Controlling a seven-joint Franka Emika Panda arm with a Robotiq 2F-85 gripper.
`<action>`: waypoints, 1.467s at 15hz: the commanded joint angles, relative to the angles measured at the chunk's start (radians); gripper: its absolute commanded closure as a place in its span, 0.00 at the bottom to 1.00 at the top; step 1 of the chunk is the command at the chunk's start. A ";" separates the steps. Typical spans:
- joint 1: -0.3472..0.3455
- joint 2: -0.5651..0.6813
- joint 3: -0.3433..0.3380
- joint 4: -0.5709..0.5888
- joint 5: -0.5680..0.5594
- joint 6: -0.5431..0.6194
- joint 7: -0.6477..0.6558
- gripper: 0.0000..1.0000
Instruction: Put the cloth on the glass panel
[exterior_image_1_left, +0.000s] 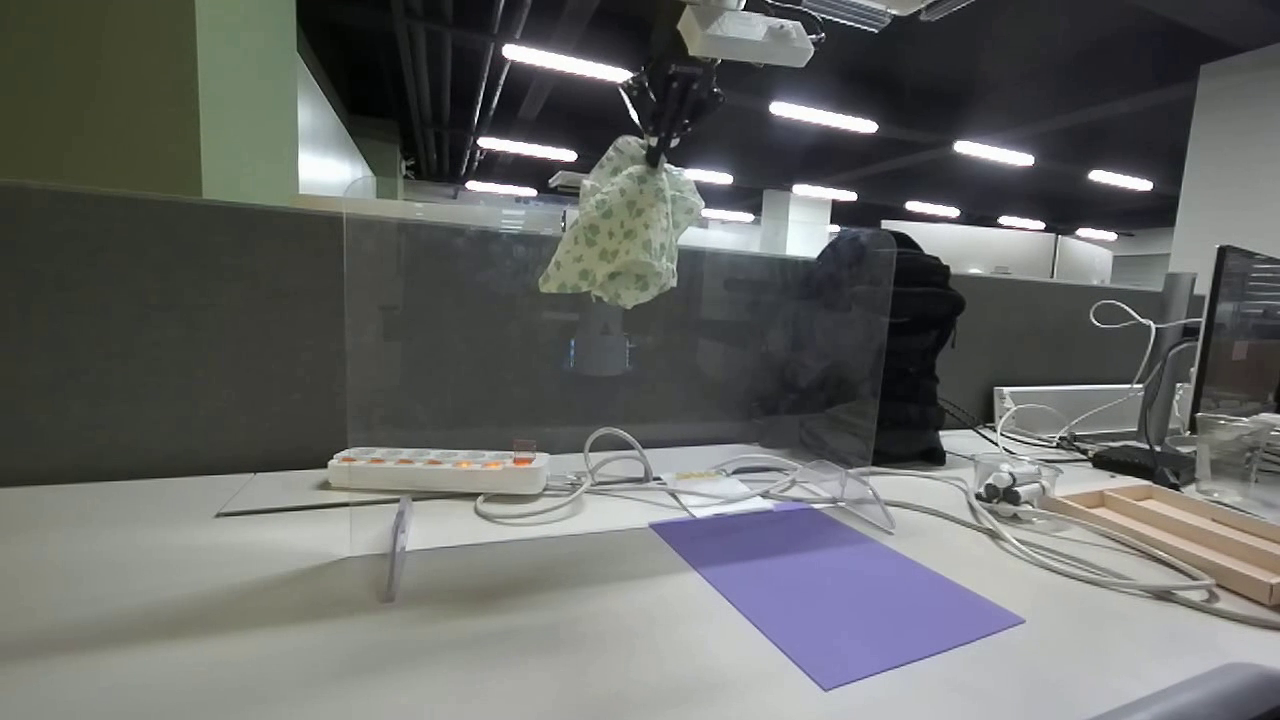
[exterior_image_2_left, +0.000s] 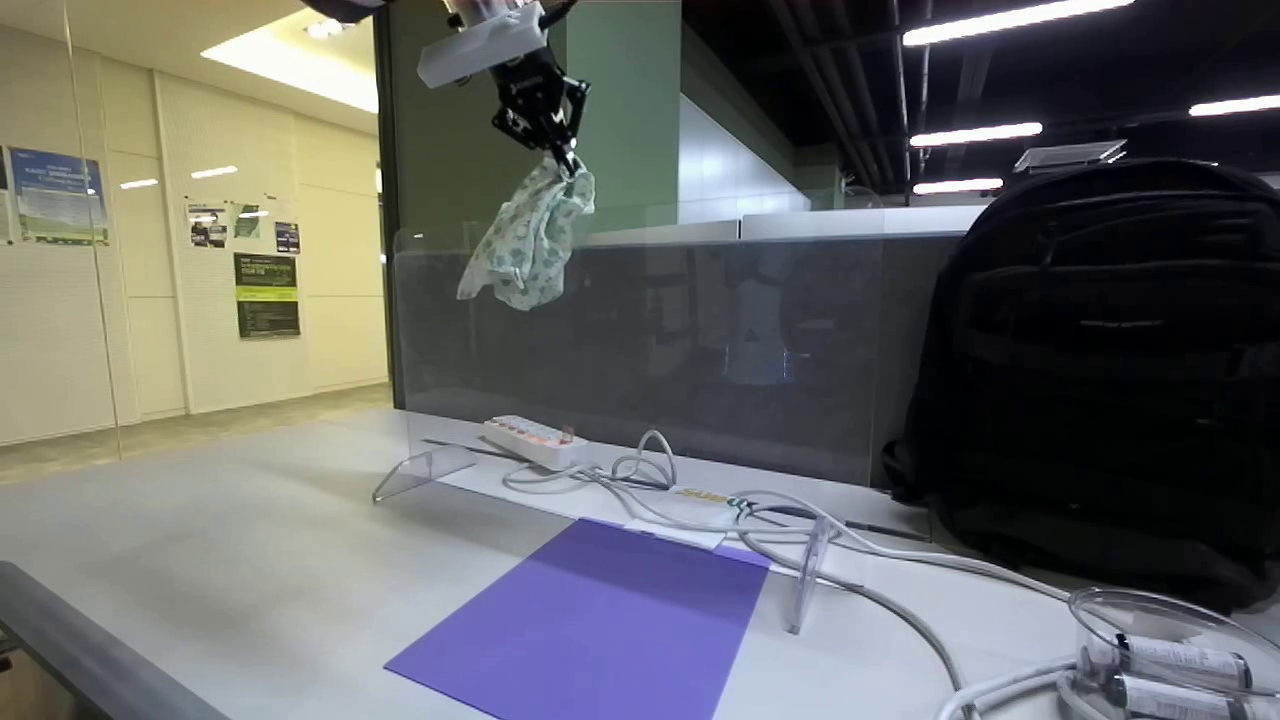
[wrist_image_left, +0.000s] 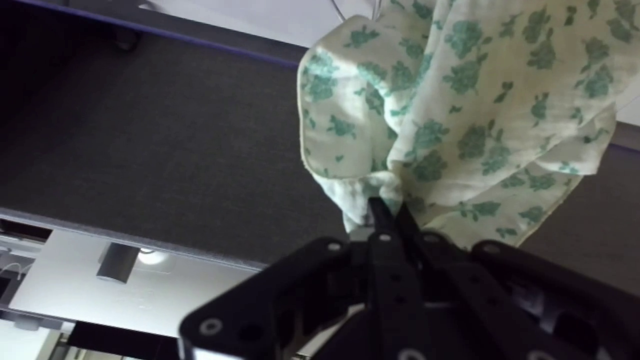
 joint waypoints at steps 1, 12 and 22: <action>-0.040 -0.002 0.036 0.013 -0.113 -0.012 0.245 0.99; -0.047 -0.008 0.079 0.025 -0.168 -0.116 0.511 0.44; -0.004 -0.006 0.061 0.035 -0.155 -0.200 0.547 0.00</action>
